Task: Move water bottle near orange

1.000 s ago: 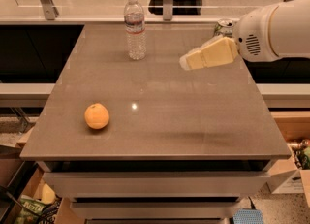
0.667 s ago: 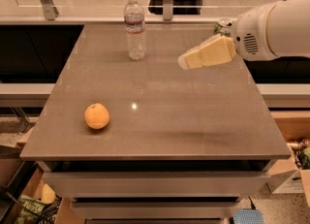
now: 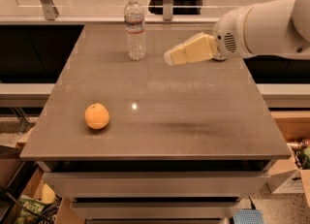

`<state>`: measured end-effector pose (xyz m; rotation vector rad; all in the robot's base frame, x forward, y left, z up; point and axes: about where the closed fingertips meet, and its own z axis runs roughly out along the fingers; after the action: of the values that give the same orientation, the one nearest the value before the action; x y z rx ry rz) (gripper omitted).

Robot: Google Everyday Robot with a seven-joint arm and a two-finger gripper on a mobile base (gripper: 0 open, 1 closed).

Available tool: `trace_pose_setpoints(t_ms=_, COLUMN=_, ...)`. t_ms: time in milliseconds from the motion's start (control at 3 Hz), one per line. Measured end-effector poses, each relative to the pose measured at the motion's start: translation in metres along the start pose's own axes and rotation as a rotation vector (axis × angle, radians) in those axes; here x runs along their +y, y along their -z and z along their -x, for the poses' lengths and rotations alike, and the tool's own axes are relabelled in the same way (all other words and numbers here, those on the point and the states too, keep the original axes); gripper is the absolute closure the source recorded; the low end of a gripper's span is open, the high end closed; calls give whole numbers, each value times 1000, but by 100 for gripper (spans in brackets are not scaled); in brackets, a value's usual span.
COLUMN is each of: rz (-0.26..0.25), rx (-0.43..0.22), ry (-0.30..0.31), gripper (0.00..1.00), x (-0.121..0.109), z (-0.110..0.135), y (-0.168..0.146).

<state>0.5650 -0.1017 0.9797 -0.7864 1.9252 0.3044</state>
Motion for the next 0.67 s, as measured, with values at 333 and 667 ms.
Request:
trace_pose_setpoints(t_ms=333, rz=17, rx=-27, ry=-12, gripper=0, x=6, z=3, y=-18)
trace_pose_setpoints(t_ms=667, rz=35, rx=-53, ry=-18, gripper=0, x=16, z=7, y=-41)
